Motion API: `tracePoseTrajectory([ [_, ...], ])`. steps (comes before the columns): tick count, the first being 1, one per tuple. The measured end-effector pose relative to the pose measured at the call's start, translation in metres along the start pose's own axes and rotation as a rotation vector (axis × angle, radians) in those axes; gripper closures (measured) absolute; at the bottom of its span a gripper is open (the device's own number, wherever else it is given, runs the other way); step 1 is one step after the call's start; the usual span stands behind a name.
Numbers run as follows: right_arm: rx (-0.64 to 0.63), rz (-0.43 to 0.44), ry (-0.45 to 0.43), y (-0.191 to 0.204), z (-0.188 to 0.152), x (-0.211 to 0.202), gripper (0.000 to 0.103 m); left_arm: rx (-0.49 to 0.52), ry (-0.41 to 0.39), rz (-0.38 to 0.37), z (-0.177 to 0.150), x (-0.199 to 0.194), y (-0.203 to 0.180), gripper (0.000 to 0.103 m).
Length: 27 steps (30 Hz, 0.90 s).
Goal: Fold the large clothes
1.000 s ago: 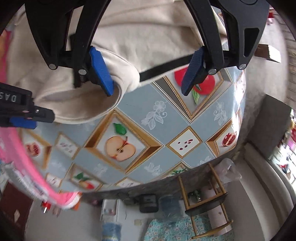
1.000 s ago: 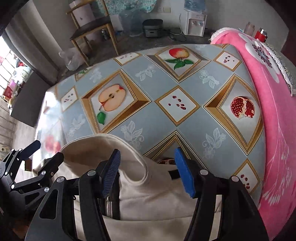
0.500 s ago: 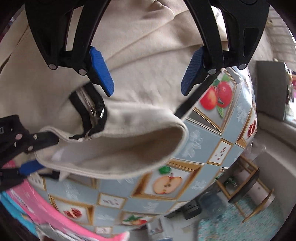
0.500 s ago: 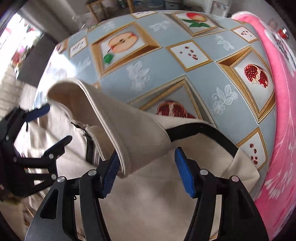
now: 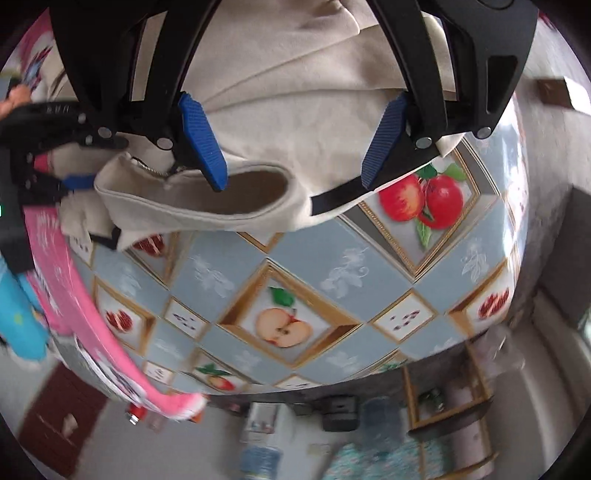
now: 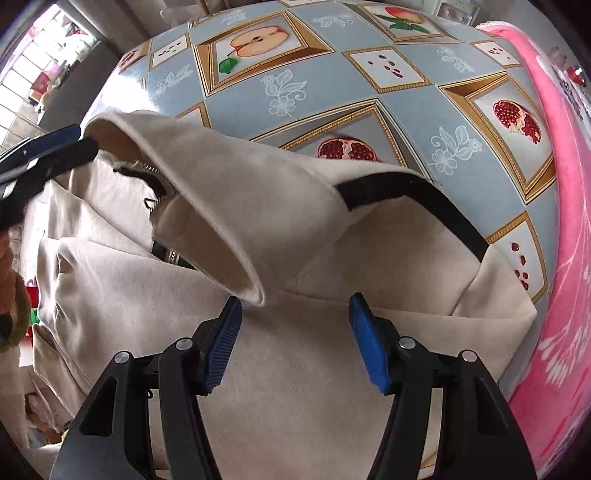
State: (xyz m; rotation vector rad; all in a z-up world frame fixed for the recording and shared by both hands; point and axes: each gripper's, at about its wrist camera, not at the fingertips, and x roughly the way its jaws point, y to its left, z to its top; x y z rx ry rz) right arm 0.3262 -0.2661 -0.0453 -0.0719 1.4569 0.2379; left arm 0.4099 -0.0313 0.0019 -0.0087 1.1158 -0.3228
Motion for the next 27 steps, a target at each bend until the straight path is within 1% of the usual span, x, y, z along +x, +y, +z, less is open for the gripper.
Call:
tracePoseTrajectory([
  [3, 0.003, 0.003, 0.009, -0.002, -0.006, 0.002, 0.043, -0.097, 0.017, -0.026, 0.001, 0.009, 0.016, 0.031],
  [6, 0.007, 0.009, 0.005, -0.006, -0.006, 0.001, 0.043, -0.126, 0.042, -0.008, 0.001, 0.019, 0.021, 0.031],
  [8, 0.012, 0.006, -0.006, -0.010, -0.005, -0.003, 0.043, -0.125, 0.053, 0.002, 0.002, 0.023, 0.021, 0.031],
  [9, 0.009, -0.002, -0.022, -0.012, 0.000, -0.009, 0.043, -0.115, 0.069, 0.009, 0.002, 0.025, 0.020, 0.031],
  [11, -0.011, -0.022, -0.085, -0.011, -0.001, -0.030, 0.043, -0.075, 0.102, 0.008, -0.002, 0.031, 0.014, 0.031],
  [13, -0.025, -0.029, -0.161, -0.011, -0.003, -0.052, 0.043, 0.007, 0.128, 0.009, -0.010, 0.034, 0.004, 0.031],
  [15, -0.037, -0.003, -0.242, -0.006, 0.000, -0.076, 0.043, 0.100, 0.131, 0.034, -0.019, 0.036, -0.006, 0.031],
  [17, -0.045, 0.026, -0.318, -0.004, 0.003, -0.096, 0.043, 0.154, 0.134, 0.050, -0.026, 0.040, -0.012, 0.031],
  [19, -0.046, 0.044, -0.372, -0.001, 0.025, -0.106, 0.043, 0.164, 0.141, 0.048, -0.029, 0.043, -0.014, 0.031],
  [20, -0.040, 0.073, -0.379, 0.004, 0.038, -0.106, 0.046, 0.164, 0.140, 0.045, -0.030, 0.044, -0.014, 0.031],
  [21, -0.033, 0.112, -0.371, 0.007, 0.053, -0.101, 0.048, 0.169, 0.136, 0.043, -0.032, 0.044, -0.015, 0.031],
  [23, 0.000, 0.201, -0.318, 0.011, 0.077, -0.078, 0.064, 0.188, 0.125, 0.038, -0.036, 0.041, -0.017, 0.031],
  [24, 0.008, 0.236, -0.287, 0.018, 0.084, -0.068, 0.068, 0.203, 0.119, 0.033, -0.040, 0.038, -0.019, 0.031],
  [25, 0.005, 0.267, -0.251, 0.026, 0.087, -0.056, 0.077, 0.220, 0.116, 0.026, -0.043, 0.035, -0.020, 0.031],
  [27, -0.028, 0.283, -0.183, 0.044, 0.086, -0.035, 0.080, 0.257, 0.122, 0.000, -0.052, 0.026, -0.022, 0.031],
])
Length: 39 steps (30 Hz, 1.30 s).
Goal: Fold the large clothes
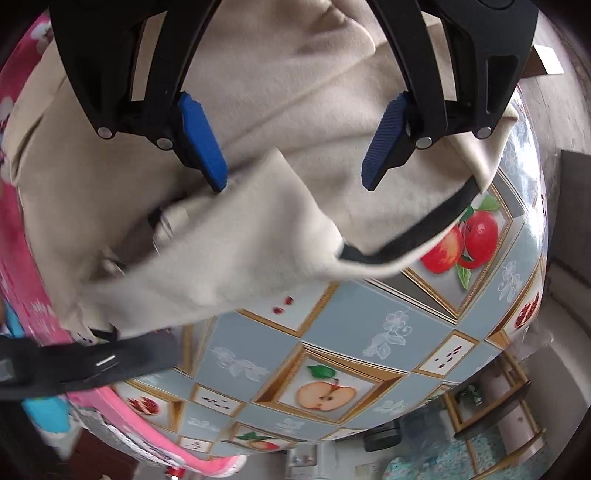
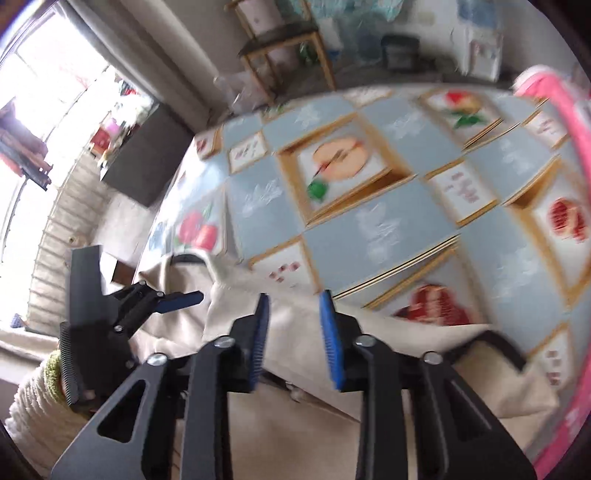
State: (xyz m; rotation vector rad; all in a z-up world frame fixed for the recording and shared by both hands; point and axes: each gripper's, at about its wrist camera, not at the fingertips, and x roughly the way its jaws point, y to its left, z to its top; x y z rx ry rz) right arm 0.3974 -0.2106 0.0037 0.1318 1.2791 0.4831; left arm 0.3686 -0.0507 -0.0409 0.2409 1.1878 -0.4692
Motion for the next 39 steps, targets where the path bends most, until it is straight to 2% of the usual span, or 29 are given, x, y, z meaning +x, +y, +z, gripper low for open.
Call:
tracePoseTrajectory([
  [2, -0.037, 0.005, 0.056, 0.009, -0.012, 0.016, 0.088, 0.008, -0.009, -0.009, -0.009, -0.011, 0.004, 0.031],
  [4, -0.065, -0.003, 0.058, 0.013, -0.020, 0.019, 0.088, -0.030, -0.036, -0.055, -0.014, -0.026, 0.016, 0.032],
  [6, -0.079, 0.004, 0.057, 0.014, -0.025, 0.017, 0.088, -0.102, -0.075, -0.115, -0.014, -0.039, 0.032, 0.037],
  [8, -0.076, 0.019, 0.067, 0.013, -0.029, 0.019, 0.088, -0.183, -0.089, -0.171, -0.009, -0.045, 0.047, 0.048],
  [11, -0.091, 0.024, 0.078, 0.015, -0.037, 0.020, 0.088, -0.277, -0.065, -0.267, -0.001, -0.036, 0.056, 0.059],
  [14, -0.107, 0.019, 0.083, 0.017, -0.045, 0.022, 0.088, -0.340, 0.010, -0.344, 0.005, -0.012, 0.052, 0.060],
  [16, -0.129, 0.002, 0.074, 0.019, -0.054, 0.018, 0.088, -0.361, 0.051, -0.362, 0.004, 0.001, 0.047, 0.060],
  [20, -0.174, -0.038, 0.069, 0.023, -0.066, 0.024, 0.088, -0.369, 0.070, -0.389, 0.006, 0.012, 0.036, 0.060],
  [25, -0.191, -0.059, 0.040, 0.022, -0.071, 0.033, 0.088, -0.337, 0.064, -0.346, 0.011, 0.016, 0.026, 0.060],
  [28, -0.138, -0.024, 0.030, 0.014, -0.070, 0.018, 0.088, -0.328, 0.062, -0.325, 0.010, 0.014, 0.026, 0.062],
  [30, -0.067, 0.011, -0.016, -0.001, -0.072, -0.006, 0.082, -0.307, 0.056, -0.301, 0.008, 0.013, 0.023, 0.066],
  [32, 0.057, 0.037, -0.085, -0.030, -0.077, -0.036, 0.056, -0.289, 0.051, -0.295, 0.005, 0.011, 0.023, 0.071],
  [34, 0.180, 0.065, -0.116, -0.060, -0.083, -0.052, 0.054, -0.267, 0.046, -0.294, 0.004, 0.007, 0.021, 0.074],
  [37, 0.342, 0.099, -0.048, -0.098, -0.088, -0.042, 0.054, -0.247, 0.048, -0.294, 0.004, 0.004, 0.020, 0.074],
  [39, 0.383, 0.125, 0.037, -0.109, -0.087, -0.021, 0.054, -0.266, 0.064, -0.312, 0.005, 0.006, 0.023, 0.074],
])
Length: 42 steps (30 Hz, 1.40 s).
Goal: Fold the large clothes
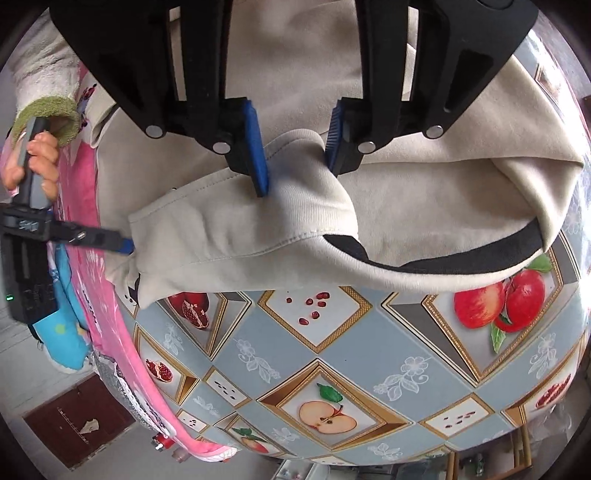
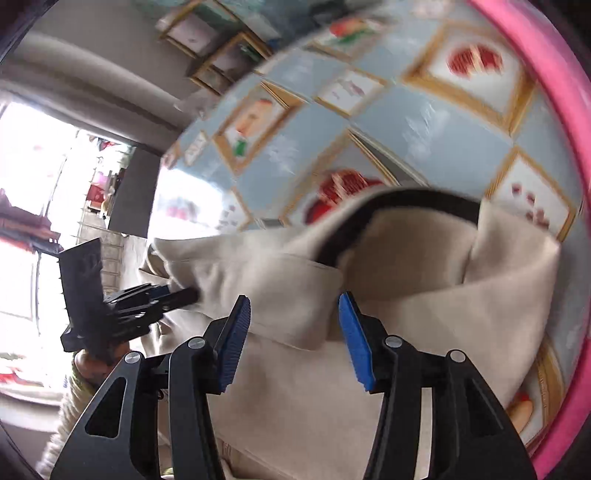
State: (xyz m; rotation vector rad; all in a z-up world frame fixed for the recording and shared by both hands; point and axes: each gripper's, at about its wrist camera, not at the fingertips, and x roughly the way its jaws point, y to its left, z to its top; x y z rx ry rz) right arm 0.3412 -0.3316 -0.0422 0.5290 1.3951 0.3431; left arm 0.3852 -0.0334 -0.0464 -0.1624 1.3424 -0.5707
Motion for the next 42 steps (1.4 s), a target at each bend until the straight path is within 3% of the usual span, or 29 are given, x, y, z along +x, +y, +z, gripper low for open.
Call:
tracePoseTrajectory([
  [2, 0.060, 0.031, 0.043, -0.011, 0.003, 0.016, 0.054, -0.034, 0.009, -0.022, 0.002, 0.001, 0.004, 0.074],
  [5, 0.070, 0.121, -0.003, -0.011, 0.004, 0.015, 0.056, -0.066, 0.010, -0.044, 0.002, 0.003, 0.008, 0.074],
  [10, 0.027, 0.176, 0.018, -0.006, -0.006, 0.021, 0.078, -0.058, -0.018, -0.080, -0.003, -0.004, 0.003, 0.075],
  [13, -0.072, 0.080, 0.018, 0.004, -0.011, 0.019, 0.090, 0.022, -0.013, -0.056, -0.006, -0.003, -0.009, 0.077],
  [16, -0.176, -0.060, 0.002, 0.020, -0.011, 0.020, 0.094, 0.128, -0.009, 0.065, -0.009, 0.005, -0.025, 0.084],
  [17, -0.215, -0.108, -0.008, 0.028, -0.009, 0.022, 0.094, 0.152, -0.026, 0.097, -0.007, 0.005, -0.029, 0.090],
  [22, -0.403, -0.345, -0.095, 0.064, 0.011, 0.032, 0.096, 0.240, -0.123, 0.236, 0.014, 0.005, -0.041, 0.093],
  [25, -0.431, -0.383, -0.087, 0.065, 0.025, 0.046, 0.096, 0.217, -0.096, 0.224, 0.018, 0.012, -0.034, 0.092],
  [30, -0.451, -0.346, -0.100, 0.047, 0.004, 0.041, 0.094, 0.243, -0.074, 0.194, -0.006, 0.009, -0.031, 0.092],
  [33, -0.439, -0.369, -0.156, 0.045, -0.001, 0.039, 0.080, 0.271, -0.092, 0.211, -0.011, 0.012, -0.034, 0.090],
  [35, -0.422, -0.402, -0.169, 0.046, -0.003, 0.034, 0.059, 0.260, -0.085, 0.208, -0.008, 0.012, -0.033, 0.090],
  [39, -0.356, -0.432, -0.270, 0.042, -0.013, -0.007, 0.056, 0.253, -0.084, 0.192, -0.008, 0.012, -0.030, 0.089],
  [42, -0.335, -0.380, -0.345, 0.051, -0.016, -0.022, 0.056, 0.252, -0.091, 0.190, -0.008, 0.011, -0.029, 0.089],
])
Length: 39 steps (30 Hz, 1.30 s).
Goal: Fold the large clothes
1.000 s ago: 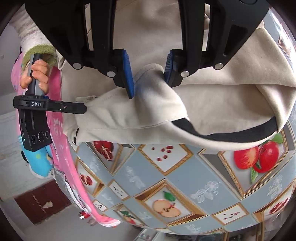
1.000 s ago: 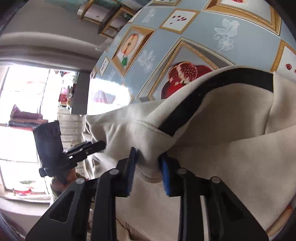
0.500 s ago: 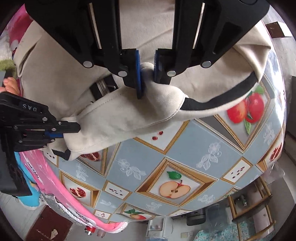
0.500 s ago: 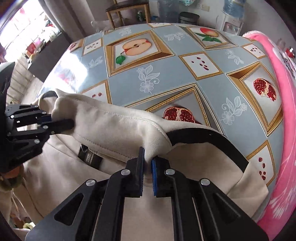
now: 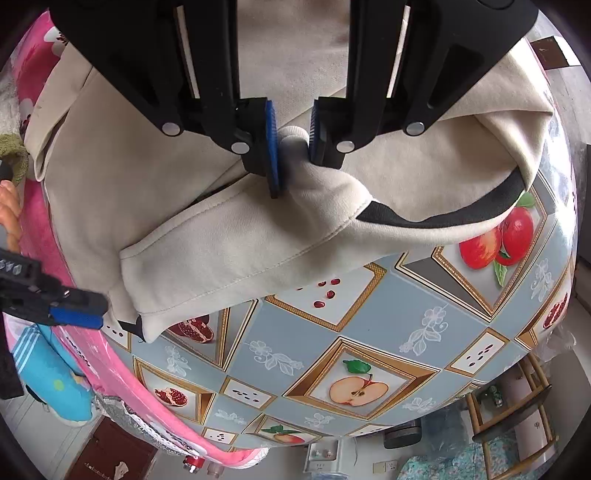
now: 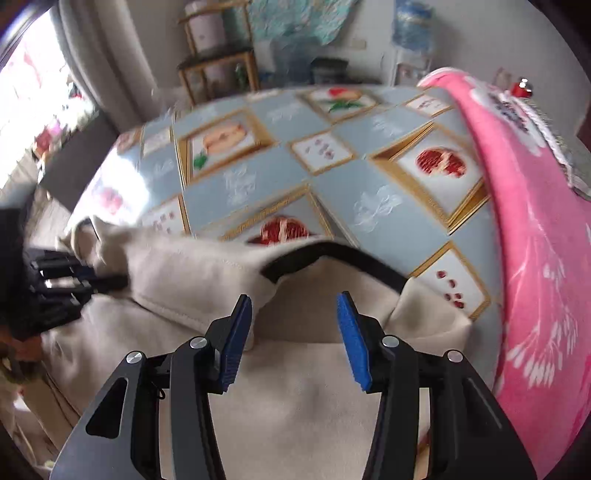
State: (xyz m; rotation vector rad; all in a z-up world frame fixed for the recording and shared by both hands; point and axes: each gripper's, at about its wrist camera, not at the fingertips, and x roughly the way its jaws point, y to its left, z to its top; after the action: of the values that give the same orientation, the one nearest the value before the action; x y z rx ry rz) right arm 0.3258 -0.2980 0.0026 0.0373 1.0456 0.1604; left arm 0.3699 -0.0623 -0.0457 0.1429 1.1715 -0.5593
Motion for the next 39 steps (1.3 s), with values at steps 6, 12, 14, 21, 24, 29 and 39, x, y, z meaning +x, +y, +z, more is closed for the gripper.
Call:
tracePoseTrajectory([
  [6, -0.141, 0.191, 0.021, 0.065, -0.002, 0.025, 0.082, -0.024, -0.011, -0.008, -0.002, -0.001, 0.003, 0.087],
  [12, -0.153, 0.211, 0.104, 0.067, -0.007, 0.058, 0.092, -0.145, -0.059, -0.025, -0.013, -0.027, 0.034, 0.077],
  [14, -0.167, 0.203, 0.104, 0.069, -0.009, 0.058, 0.092, -0.184, -0.113, -0.001, -0.017, -0.048, 0.047, 0.079],
  [21, -0.189, 0.172, 0.091, 0.077, -0.013, 0.057, 0.092, -0.091, -0.128, -0.033, 0.004, -0.054, 0.017, 0.079],
  [24, -0.224, 0.121, 0.079, 0.076, -0.014, 0.055, 0.092, -0.012, -0.032, 0.041, 0.006, -0.015, -0.006, 0.079],
  [29, -0.231, -0.099, 0.041, 0.038, -0.023, 0.052, 0.092, -0.018, -0.062, 0.057, -0.002, -0.002, 0.000, 0.081],
  [39, -0.158, 0.010, -0.066, 0.051, -0.002, 0.017, 0.092, 0.018, -0.096, 0.067, -0.005, -0.004, -0.003, 0.081],
])
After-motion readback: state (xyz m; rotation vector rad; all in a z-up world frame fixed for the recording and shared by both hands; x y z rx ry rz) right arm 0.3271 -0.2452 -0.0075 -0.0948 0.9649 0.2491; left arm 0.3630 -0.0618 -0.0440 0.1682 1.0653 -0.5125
